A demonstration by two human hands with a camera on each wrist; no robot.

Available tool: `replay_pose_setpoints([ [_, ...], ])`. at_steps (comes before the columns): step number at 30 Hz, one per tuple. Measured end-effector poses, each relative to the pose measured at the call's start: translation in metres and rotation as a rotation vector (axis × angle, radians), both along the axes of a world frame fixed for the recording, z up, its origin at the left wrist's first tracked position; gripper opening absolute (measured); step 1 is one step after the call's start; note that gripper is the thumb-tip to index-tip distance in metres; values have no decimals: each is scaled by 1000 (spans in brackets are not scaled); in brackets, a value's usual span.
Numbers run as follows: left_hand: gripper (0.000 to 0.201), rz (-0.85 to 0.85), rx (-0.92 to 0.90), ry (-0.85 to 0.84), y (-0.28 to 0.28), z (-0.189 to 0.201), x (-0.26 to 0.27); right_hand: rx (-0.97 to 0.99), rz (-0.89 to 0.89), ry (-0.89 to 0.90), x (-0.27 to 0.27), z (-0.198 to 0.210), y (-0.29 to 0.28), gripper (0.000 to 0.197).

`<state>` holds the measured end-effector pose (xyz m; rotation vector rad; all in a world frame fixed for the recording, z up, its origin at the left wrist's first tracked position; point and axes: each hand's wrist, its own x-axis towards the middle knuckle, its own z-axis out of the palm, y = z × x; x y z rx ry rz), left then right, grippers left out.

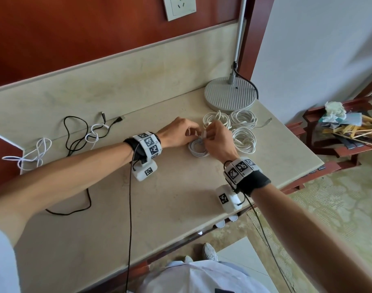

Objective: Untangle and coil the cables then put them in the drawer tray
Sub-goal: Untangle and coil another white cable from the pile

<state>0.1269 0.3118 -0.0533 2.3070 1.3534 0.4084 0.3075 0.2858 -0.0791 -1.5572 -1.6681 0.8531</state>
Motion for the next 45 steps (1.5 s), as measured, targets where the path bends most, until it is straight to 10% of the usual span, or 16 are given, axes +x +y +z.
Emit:
replay_pose_setpoints([
  [27, 11, -182, 189, 64, -6, -14, 4, -36, -70, 22, -1, 0, -8, 15],
  [45, 16, -145, 4, 114, 1, -20, 3, -52, 5, -63, -6, 2, -10, 20],
])
